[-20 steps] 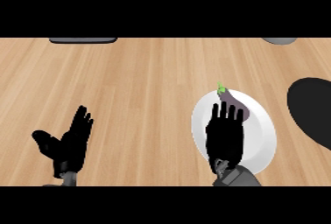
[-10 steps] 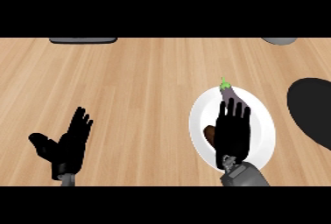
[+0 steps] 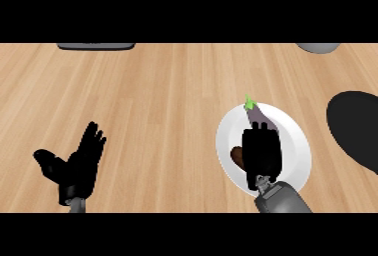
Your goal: Pick the sweet potato from the plate and place it in the pan
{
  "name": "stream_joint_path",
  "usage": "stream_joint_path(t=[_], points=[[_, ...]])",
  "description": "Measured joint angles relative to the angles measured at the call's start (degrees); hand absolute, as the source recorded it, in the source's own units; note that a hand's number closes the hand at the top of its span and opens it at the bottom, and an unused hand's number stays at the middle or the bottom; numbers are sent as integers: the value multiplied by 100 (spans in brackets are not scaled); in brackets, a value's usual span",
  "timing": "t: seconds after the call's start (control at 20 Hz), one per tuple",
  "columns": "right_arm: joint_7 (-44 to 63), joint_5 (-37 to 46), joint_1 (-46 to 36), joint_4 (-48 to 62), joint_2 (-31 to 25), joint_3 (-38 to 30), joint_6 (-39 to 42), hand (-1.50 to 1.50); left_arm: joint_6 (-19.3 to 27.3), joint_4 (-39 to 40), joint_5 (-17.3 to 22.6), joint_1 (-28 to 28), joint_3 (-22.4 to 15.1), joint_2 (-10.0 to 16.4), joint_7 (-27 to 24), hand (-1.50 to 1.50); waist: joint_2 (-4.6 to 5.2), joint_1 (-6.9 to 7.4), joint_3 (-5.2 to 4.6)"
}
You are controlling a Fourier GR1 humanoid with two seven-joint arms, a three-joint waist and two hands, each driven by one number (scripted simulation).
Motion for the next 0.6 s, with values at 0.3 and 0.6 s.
stream_joint_path(t=[0.3, 0.6], points=[[-347, -592, 472, -377, 236, -231, -318, 150, -91, -9, 29, 73, 86, -13, -78, 0, -19, -27, -6], [-734, -1463, 857, -677, 386, -734, -366, 150, -153, -38, 17, 138, 114, 0, -112, 0, -6, -53, -20]])
